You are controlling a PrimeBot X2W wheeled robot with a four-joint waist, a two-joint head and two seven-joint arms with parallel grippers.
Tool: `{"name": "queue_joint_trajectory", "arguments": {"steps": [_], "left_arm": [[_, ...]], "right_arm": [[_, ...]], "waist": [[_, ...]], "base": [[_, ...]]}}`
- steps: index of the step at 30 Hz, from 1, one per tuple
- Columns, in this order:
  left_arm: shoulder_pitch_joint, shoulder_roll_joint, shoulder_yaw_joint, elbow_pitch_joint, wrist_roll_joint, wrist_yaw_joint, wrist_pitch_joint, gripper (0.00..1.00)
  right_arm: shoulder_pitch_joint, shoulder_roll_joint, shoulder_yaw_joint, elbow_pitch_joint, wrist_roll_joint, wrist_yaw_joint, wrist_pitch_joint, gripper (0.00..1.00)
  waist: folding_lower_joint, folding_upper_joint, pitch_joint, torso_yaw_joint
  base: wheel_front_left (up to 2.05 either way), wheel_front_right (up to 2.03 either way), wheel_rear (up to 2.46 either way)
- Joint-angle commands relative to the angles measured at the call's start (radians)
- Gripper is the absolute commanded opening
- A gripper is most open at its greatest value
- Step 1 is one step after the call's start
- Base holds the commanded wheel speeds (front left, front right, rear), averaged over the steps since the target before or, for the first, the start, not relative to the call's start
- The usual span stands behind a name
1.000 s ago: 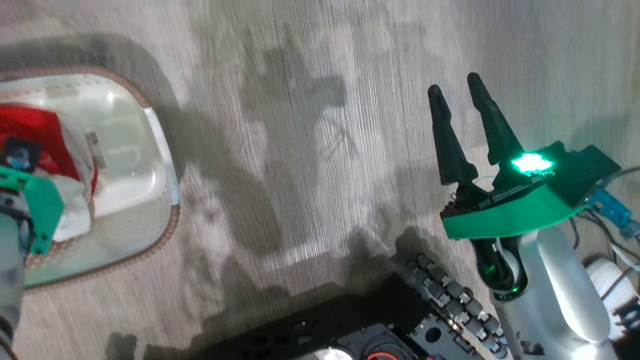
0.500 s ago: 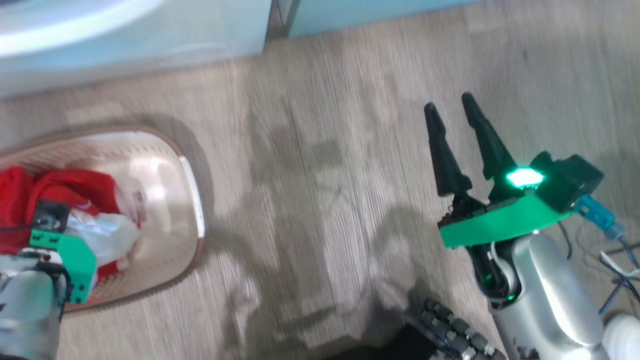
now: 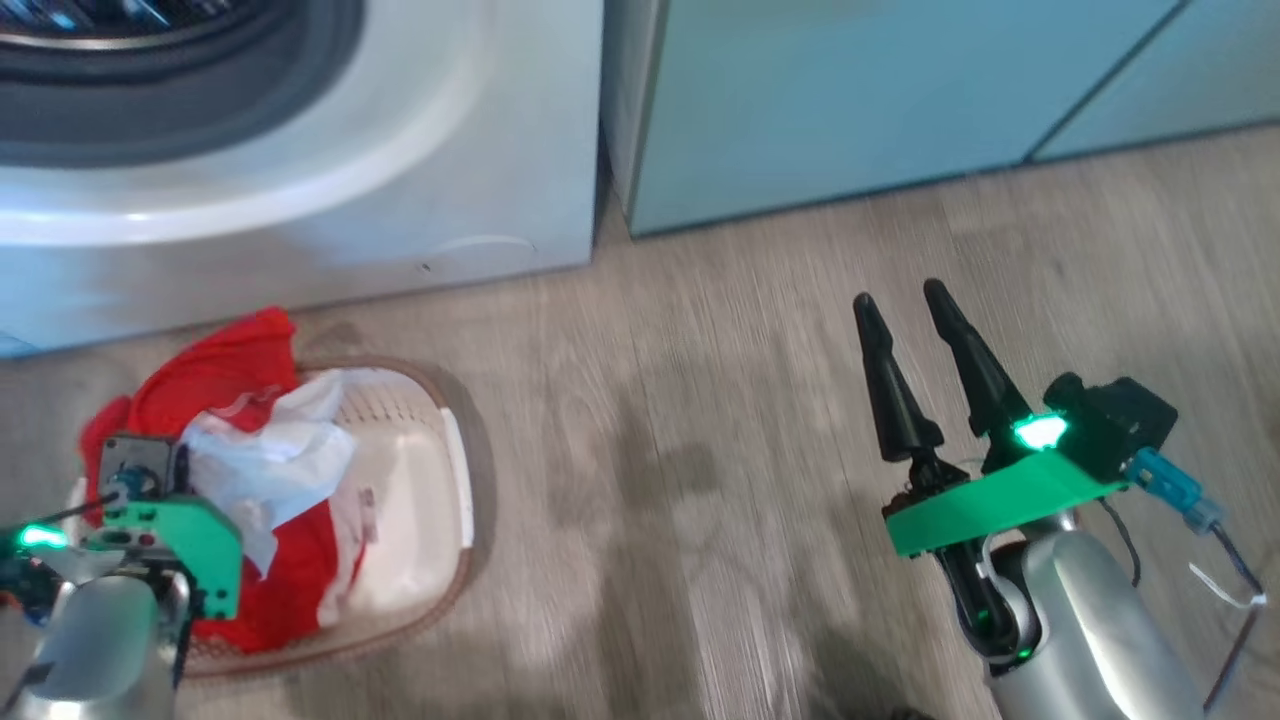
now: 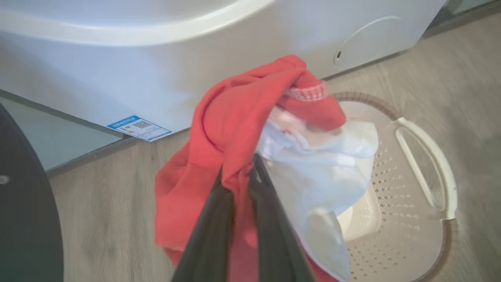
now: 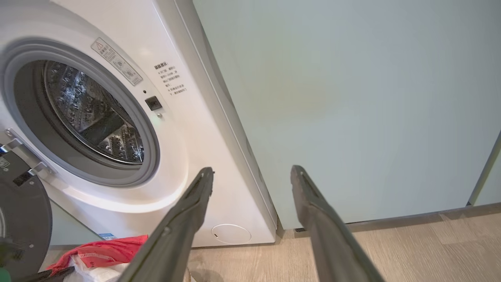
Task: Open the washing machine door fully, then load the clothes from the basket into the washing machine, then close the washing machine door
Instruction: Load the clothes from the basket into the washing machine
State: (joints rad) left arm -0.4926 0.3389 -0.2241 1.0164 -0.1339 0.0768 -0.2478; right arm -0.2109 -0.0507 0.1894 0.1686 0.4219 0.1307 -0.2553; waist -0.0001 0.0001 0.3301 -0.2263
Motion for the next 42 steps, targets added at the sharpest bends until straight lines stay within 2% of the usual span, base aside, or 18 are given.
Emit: {"name": "queue_joint_trajectory", "arguments": {"steps": [1,7,16,20,23,28,33,42], "left_arm": [[-0.003,0.03,0.04,-0.04,-0.012,0.014,-0.014,0.0],[0.079,-0.018,0.109,-0.234,-0.019,0.015,-0.014,0.0],[0.229,-0.154,0.175,-0.537,-0.004,0.002,-0.014,0.0],[0.318,-0.221,0.21,-0.688,-0.002,-0.033,-0.014,0.0],[0.369,-0.247,0.234,-0.768,-0.003,-0.059,-0.014,0.0],[0.438,-0.277,0.268,-0.878,-0.01,-0.084,-0.014,0.0],[0.484,-0.287,0.262,-0.933,-0.031,-0.129,-0.014,0.0],[0.509,-0.288,0.24,-0.954,-0.089,-0.097,-0.014,0.0]], "right_arm": [[0.005,0.001,0.014,-0.026,-0.007,0.0,-0.006,1.0],[0.034,0.001,0.001,-0.011,-0.013,0.0,-0.006,1.0],[0.091,0.001,-0.025,0.011,-0.026,0.0,-0.006,1.0],[0.121,0.001,-0.04,0.017,-0.037,0.0,-0.006,1.0],[0.133,0.001,-0.044,0.017,-0.04,0.0,-0.006,1.0],[0.146,0.001,-0.047,0.013,-0.045,0.0,-0.006,1.0],[0.16,0.001,-0.056,0.008,-0.047,0.0,-0.006,1.0],[0.165,0.001,-0.048,0.013,-0.046,0.0,-0.006,1.0]], "waist": [[0.0001,-0.0001,-0.046,0.023],[0.0001,-0.0001,-0.125,0.051],[0.0001,-0.0001,-0.244,0.105],[0.0001,-0.0001,-0.3,0.131],[0.0001,-0.0001,-0.319,0.137],[0.0001,-0.0001,-0.34,0.135],[0.0001,-0.0001,-0.353,0.136],[0.0001,-0.0001,-0.363,0.134]], "base": [[0.0,0.0,0.0],[0.0,0.0,0.0],[0.0,0.0,0.0],[0.0,0.0,0.0],[0.0,0.0,0.0],[0.0,0.0,0.0],[0.0,0.0,0.0],[0.0,0.0,0.0]]}}
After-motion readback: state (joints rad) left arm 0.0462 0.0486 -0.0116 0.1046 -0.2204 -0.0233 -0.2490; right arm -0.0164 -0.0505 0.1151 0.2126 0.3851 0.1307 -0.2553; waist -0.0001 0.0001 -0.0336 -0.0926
